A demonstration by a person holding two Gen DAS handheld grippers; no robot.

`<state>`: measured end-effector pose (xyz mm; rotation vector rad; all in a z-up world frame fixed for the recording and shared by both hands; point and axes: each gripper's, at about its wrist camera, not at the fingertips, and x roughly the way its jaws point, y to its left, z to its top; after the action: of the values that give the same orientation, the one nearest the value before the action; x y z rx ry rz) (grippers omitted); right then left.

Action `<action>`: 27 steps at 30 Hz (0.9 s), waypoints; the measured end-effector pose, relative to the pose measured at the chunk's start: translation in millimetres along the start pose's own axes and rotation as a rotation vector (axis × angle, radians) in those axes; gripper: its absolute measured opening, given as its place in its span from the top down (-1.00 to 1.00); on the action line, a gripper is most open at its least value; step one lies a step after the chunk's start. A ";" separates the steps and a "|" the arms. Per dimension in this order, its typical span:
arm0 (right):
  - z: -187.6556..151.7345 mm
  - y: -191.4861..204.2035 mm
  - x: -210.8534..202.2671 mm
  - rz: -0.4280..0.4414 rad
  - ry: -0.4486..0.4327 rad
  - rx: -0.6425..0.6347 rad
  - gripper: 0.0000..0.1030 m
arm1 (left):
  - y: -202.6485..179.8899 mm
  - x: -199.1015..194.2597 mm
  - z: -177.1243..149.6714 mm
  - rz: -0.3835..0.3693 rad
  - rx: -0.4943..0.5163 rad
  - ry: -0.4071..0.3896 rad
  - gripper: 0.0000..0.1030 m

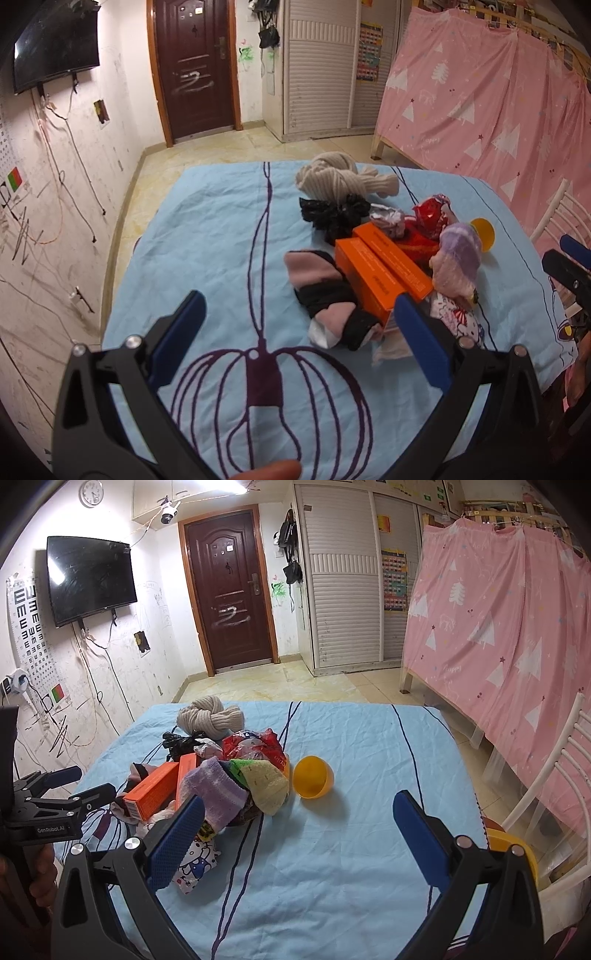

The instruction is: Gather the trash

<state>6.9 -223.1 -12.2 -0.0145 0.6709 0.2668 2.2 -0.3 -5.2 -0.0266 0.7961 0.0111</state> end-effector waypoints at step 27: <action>8.1 -11.9 21.5 0.011 0.054 0.039 -0.84 | 4.9 29.1 -5.2 -0.114 -0.053 0.116 -0.59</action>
<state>31.0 -228.7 -19.9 0.0196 0.7298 0.2640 18.8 4.5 -29.8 -0.1235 0.9087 -0.0776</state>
